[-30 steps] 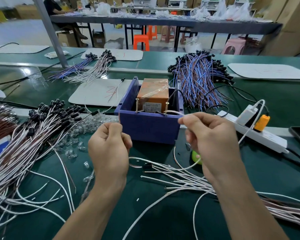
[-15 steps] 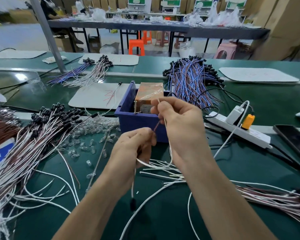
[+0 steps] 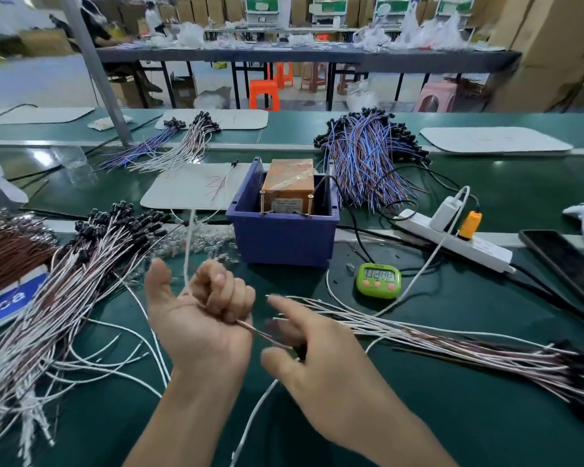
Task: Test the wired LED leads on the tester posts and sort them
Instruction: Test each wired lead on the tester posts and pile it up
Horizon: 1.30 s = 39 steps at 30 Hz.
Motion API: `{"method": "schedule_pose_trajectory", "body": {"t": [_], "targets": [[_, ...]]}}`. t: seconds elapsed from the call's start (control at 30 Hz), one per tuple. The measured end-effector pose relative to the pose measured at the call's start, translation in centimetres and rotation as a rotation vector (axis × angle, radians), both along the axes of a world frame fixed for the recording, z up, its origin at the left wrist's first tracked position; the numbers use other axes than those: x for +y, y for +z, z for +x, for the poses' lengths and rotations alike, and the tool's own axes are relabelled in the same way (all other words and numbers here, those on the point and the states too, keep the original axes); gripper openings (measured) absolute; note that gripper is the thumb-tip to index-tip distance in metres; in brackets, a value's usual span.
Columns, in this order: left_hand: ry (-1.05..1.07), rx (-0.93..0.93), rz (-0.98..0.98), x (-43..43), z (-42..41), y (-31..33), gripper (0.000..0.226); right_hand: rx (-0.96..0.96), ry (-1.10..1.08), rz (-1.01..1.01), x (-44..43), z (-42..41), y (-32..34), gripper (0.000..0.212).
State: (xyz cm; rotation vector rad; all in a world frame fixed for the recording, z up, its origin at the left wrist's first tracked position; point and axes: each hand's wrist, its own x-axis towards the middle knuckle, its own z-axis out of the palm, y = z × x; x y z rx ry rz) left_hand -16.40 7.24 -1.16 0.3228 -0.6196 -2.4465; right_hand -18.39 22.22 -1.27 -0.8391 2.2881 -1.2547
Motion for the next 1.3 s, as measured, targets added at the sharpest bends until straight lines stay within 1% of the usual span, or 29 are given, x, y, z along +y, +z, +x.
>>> {"method": "schedule_pose_trajectory", "body": {"t": [0.07, 0.1, 0.17, 0.23, 0.33, 0.4, 0.5, 0.6, 0.7, 0.77, 0.87, 0.93, 1.03, 1.1, 1.2, 1.3], "targets": [[0.006, 0.001, -0.024, 0.4, 0.4, -0.3, 0.046, 0.005, 0.054, -0.018, 0.5, 0.2, -0.3, 0.034], [0.001, -0.005, -0.048, 0.7, 0.5, -0.4, 0.042, -0.005, 0.072, -0.043, 0.9, 0.1, -0.4, 0.023], [-0.012, -0.029, -0.111, 1.1, 0.4, -0.4, 0.035, -0.032, 0.066, -0.096, 2.5, -0.5, -0.5, 0.015], [-0.023, -0.087, -0.143, 1.0, -0.1, -0.4, 0.033, -0.029, 0.003, -0.072, 5.1, -1.6, -0.7, 0.015], [-0.009, -0.294, -0.175, 0.3, -1.4, -0.6, 0.038, -0.009, -0.151, -0.028, 10.2, -3.8, -1.1, 0.024], [0.029, -0.446, -0.283, 0.2, -2.5, -1.0, 0.039, 0.001, -0.242, -0.023, 13.4, -5.0, -1.1, 0.027], [0.041, -0.626, -0.477, 1.0, -4.2, -2.1, 0.041, 0.108, -0.375, 0.015, 17.1, -6.4, -1.3, 0.028], [0.017, -0.697, -0.650, 1.7, -5.4, -3.4, 0.043, 0.246, -0.546, 0.051, 19.4, -7.3, -1.9, 0.030], [0.054, -0.762, -0.820, 1.4, -6.0, -4.9, 0.045, 0.354, -0.668, 0.106, 21.1, -7.9, -2.8, 0.035], [0.089, -0.783, -0.959, 1.0, -5.9, -6.0, 0.040, 0.409, -0.715, 0.126, 22.1, -8.4, -3.7, 0.037], [0.165, -0.824, -1.192, 0.8, -5.5, -7.3, 0.027, 0.454, -0.770, 0.143, 22.8, -8.8, -5.1, 0.030], [0.205, -0.848, -1.284, 0.8, -5.4, -7.4, 0.019, 0.487, -0.785, 0.157, 22.7, -8.8, -6.0, 0.024], [0.249, -0.849, -1.305, 1.0, -5.1, -7.2, 0.006, 0.567, -0.821, 0.173, 22.9, -8.9, -7.0, 0.019], [0.277, -0.848, -1.311, 1.2, -4.8, -7.3, 0.005, 0.561, -0.885, 0.192, 23.0, -9.1, -7.5, 0.017], [0.273, -0.786, -1.267, 1.5, -4.6, -7.1, 0.014, 0.607, -0.915, 0.251, 22.9, -9.1, -7.8, 0.017], [0.265, -0.703, -1.342, 2.0, -4.2, -6.8, 0.026, 0.728, -0.913, 0.281, 22.3, -8.7, -7.6, 0.019]]}}
